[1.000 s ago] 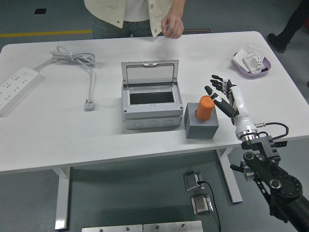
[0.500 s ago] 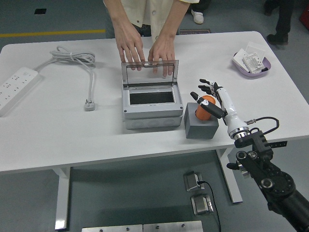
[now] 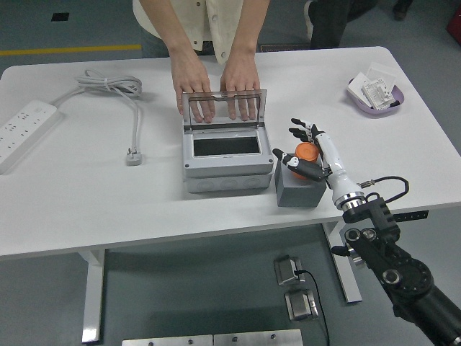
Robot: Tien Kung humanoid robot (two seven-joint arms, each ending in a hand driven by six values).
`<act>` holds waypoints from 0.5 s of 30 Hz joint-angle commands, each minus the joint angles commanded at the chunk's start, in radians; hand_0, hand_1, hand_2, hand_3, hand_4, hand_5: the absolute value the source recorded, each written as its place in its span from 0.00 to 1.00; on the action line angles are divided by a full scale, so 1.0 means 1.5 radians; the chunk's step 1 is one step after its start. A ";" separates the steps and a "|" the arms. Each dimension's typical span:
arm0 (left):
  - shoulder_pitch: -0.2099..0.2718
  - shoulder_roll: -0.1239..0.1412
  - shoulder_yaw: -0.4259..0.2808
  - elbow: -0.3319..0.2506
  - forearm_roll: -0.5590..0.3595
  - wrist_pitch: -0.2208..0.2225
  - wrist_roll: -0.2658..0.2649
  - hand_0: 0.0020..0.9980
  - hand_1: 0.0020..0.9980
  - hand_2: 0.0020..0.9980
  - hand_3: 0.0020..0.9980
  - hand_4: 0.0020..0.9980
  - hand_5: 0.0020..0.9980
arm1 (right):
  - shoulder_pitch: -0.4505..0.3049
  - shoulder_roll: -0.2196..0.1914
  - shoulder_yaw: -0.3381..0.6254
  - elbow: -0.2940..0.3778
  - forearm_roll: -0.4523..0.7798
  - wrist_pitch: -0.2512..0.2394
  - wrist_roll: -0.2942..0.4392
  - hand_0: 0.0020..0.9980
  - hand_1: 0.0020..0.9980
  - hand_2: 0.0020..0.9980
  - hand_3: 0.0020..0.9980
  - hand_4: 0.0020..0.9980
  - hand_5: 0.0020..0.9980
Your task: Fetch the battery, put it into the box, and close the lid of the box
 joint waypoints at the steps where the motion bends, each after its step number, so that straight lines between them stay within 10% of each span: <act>1: 0.000 -0.001 0.000 0.000 0.000 0.000 0.000 0.62 0.67 0.70 0.73 0.69 0.50 | 0.000 0.002 0.000 -0.003 0.009 -0.008 0.010 0.86 0.82 0.80 0.86 0.89 0.33; 15: 0.001 -0.001 0.000 0.000 0.005 0.000 -0.001 0.62 0.67 0.70 0.73 0.69 0.50 | -0.010 0.026 -0.027 -0.037 0.131 -0.067 0.110 0.84 0.80 0.79 0.88 0.89 0.33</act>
